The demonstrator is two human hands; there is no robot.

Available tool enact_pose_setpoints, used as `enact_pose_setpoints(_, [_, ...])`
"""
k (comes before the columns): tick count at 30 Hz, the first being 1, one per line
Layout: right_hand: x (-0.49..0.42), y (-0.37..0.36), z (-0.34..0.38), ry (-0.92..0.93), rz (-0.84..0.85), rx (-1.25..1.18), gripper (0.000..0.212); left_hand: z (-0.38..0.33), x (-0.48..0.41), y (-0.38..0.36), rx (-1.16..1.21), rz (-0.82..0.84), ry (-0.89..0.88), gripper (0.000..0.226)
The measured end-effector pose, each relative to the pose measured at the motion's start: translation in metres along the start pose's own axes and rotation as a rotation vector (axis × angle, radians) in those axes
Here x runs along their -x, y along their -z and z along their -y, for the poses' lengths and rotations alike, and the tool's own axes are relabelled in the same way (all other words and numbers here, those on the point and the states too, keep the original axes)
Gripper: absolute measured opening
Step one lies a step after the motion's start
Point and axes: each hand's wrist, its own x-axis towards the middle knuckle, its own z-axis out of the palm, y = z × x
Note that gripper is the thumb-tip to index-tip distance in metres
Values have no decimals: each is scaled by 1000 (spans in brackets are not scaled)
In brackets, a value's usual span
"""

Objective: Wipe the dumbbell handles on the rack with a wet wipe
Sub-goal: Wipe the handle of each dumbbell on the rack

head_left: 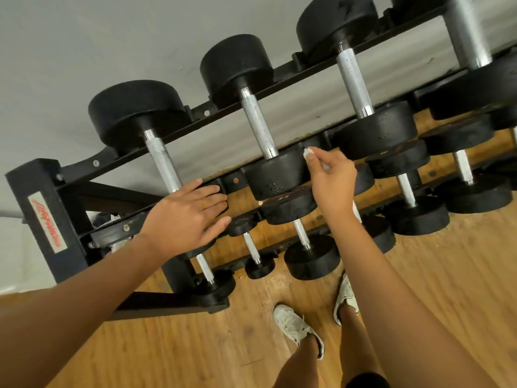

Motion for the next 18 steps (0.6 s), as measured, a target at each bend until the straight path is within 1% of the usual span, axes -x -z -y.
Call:
enact_pose_setpoints(4, [34,-1,-7,100,-29,22,27,2,2,-1,-30,-24,-34,46])
enact_pose_setpoints(5, [32,0,-7,99,-27,26,26,2,3,-3,-47,-31,-50,47])
enact_pose_setpoints(7, [16,-2,-3,38,-30,15,27,4,5,-7,-81,-36,-96,50])
enact_pose_setpoints(10, [0,-8,7,-39,-60,15,27,4,7,-7,-74,-15,-146,54])
enact_pose_setpoints(12, [12,-9,10,-9,-64,32,26,4,6,-6,-58,7,-153,55])
enact_pose_setpoints(15, [36,-4,8,95,-41,88,25,5,6,-6,-65,8,-153,55])
enact_pose_setpoints(16, [35,-3,7,102,-36,93,25,5,6,-6,-65,4,-152,54])
enact_pose_setpoints(18, [19,-5,8,53,-52,86,26,6,6,-6,-57,-1,-154,51])
